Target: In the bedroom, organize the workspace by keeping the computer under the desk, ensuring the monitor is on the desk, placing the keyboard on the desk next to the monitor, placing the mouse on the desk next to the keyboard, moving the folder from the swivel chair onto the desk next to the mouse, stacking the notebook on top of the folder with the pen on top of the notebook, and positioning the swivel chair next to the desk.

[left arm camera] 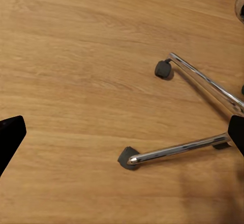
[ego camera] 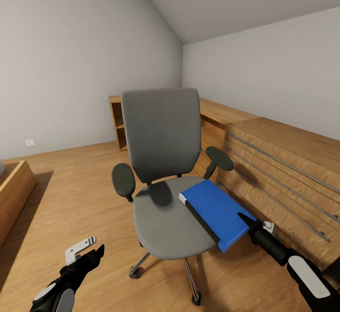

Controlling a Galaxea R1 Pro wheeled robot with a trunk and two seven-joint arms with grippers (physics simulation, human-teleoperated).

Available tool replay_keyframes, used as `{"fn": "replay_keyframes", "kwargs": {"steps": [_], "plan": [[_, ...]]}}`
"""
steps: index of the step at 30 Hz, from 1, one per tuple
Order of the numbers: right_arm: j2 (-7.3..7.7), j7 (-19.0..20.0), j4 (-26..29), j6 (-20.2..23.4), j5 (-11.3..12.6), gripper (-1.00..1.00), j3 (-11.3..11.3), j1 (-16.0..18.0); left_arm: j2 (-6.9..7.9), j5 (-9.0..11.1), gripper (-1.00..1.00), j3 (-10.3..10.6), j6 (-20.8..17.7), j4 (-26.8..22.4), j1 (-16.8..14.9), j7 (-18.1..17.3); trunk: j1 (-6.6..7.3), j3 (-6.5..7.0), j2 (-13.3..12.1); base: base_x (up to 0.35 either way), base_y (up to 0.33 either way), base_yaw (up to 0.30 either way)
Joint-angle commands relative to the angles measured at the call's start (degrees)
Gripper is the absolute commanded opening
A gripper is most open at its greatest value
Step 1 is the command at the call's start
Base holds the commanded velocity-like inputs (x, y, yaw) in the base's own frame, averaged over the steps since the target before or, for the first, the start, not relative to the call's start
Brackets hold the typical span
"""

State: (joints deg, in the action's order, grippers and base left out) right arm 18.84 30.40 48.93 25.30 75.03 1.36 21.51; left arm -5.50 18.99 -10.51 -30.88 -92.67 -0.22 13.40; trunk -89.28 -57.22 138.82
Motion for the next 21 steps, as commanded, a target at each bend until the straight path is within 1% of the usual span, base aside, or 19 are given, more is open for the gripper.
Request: {"fn": "replay_keyframes", "kwargs": {"steps": [1, 7, 18, 21], "plan": [[0.06, -0.05, -0.06, 0.28, 0.42, -1.00, 0.14, 0.02, -0.03, 0.61, 1.00, -0.03, -0.23, -0.08, -0.03, 0.40, 0.01, -0.05, 0.02, 0.000, 0.000, 0.000], [0.13, 0.00, 0.01, 0.43, 0.39, -1.00, 0.14, 0.02, -0.03, 0.61, 1.00, -0.03, -0.23, -0.10, -0.02, 0.40, 0.01, -0.05, 0.02, 0.000, 0.000, 0.000], [0.19, 0.16, 0.02, 0.36, 0.45, -1.00, 0.14, 0.02, -0.10, 0.61, 1.00, -0.03, -0.10, -0.11, -0.02, 0.40, 2.42, 1.92, -4.39, 0.000, 0.000, 0.000], [0.16, 0.18, 0.02, 0.30, 0.43, -1.00, 0.14, 0.02, -0.10, 0.61, 1.00, -0.03, -0.07, -0.08, -0.01, 0.40, 3.08, 2.46, -5.59, -0.127, 0.000, 0.000]]}}
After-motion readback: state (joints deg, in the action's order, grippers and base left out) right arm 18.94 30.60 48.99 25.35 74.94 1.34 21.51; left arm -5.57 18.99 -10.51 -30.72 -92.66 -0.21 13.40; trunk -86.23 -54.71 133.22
